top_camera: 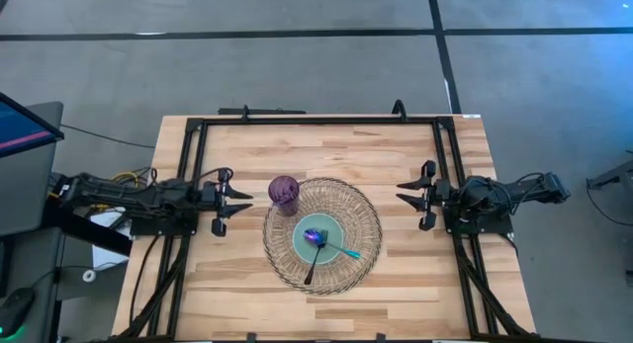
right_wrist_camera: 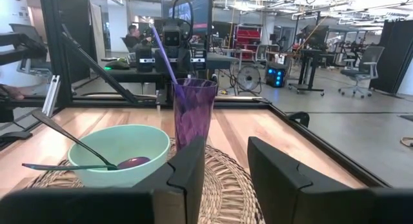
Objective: Pick & Place Utensil
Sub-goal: Return to Home Position
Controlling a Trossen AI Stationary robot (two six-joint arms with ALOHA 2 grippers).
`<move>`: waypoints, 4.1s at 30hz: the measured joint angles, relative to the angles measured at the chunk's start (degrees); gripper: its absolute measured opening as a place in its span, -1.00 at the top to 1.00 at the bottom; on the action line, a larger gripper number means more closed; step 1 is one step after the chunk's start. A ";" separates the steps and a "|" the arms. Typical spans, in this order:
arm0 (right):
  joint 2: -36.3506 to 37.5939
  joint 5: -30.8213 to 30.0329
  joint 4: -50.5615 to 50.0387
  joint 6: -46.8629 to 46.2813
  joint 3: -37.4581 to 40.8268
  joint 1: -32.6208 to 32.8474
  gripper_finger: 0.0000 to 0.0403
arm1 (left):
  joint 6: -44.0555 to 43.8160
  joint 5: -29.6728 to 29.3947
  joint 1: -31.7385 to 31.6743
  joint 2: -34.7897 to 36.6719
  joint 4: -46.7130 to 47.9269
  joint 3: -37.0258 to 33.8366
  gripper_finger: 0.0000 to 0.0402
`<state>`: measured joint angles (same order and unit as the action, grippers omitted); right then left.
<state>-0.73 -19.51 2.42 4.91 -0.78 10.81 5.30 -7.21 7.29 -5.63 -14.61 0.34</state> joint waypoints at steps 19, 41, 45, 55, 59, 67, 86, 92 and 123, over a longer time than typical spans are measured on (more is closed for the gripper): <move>0.00 -0.02 0.00 0.02 0.00 0.00 0.45 | 0.00 -0.02 0.00 -8.51 -0.03 0.02 0.53; 0.00 -0.02 0.00 0.03 0.00 0.00 0.45 | -7.38 -0.23 0.01 -13.89 -0.46 0.02 0.53; 0.00 -0.02 0.00 0.03 0.00 0.00 0.45 | -7.72 -0.75 0.02 -13.87 -0.87 0.02 0.53; 0.00 -0.02 0.00 0.04 0.00 0.00 0.45 | -6.01 -8.30 0.00 -13.81 -1.83 0.02 0.53; 0.00 -0.02 0.00 0.03 0.00 0.00 0.45 | -5.31 -8.97 0.00 -13.81 -1.82 0.02 0.53; 0.00 -0.02 0.00 0.04 0.00 0.00 0.45 | -5.16 -9.09 0.00 -12.97 -2.11 0.02 0.53; 0.00 -0.02 0.00 0.03 0.02 -0.02 0.45 | -5.11 -9.08 -1.32 3.10 6.79 0.02 0.53; 0.00 -0.03 0.00 0.04 0.02 0.00 0.45 | -5.11 -9.07 -3.25 5.69 7.27 0.02 0.53; 0.00 -0.04 0.00 0.04 0.02 0.00 0.45 | -4.64 -8.91 -4.57 5.64 8.59 0.02 0.53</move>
<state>-0.73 -19.55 2.42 4.95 -0.75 10.81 0.66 -16.12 2.72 0.01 -6.02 0.36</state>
